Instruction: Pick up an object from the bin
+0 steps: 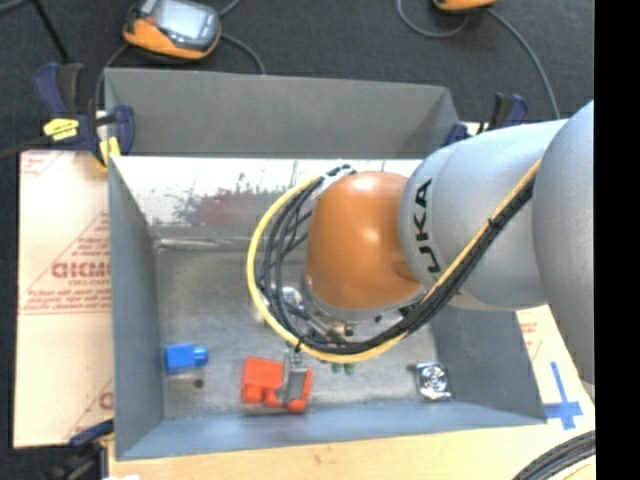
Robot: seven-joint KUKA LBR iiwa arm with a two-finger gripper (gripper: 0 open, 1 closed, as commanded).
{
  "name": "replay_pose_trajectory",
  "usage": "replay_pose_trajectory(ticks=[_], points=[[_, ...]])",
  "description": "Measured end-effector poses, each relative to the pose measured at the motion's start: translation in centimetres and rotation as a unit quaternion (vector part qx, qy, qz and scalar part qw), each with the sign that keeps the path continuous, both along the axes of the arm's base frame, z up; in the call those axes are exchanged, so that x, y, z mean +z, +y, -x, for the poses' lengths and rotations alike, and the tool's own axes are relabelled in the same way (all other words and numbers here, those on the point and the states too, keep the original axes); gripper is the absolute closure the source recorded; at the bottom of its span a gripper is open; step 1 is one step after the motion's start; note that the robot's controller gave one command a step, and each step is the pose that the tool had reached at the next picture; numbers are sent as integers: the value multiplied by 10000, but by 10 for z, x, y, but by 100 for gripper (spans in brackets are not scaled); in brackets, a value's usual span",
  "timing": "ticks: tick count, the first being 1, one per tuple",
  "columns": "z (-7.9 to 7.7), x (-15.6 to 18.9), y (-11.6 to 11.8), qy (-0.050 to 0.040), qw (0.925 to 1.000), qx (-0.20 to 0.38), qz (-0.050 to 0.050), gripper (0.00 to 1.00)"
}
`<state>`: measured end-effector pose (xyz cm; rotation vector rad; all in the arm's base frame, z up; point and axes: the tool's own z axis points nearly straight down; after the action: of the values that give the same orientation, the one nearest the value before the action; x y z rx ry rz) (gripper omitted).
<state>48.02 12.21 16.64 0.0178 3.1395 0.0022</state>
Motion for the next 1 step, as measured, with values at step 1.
replay_pose_trajectory(ticks=[1], points=[[-18,-98,10,34,9947,1027,10,0]])
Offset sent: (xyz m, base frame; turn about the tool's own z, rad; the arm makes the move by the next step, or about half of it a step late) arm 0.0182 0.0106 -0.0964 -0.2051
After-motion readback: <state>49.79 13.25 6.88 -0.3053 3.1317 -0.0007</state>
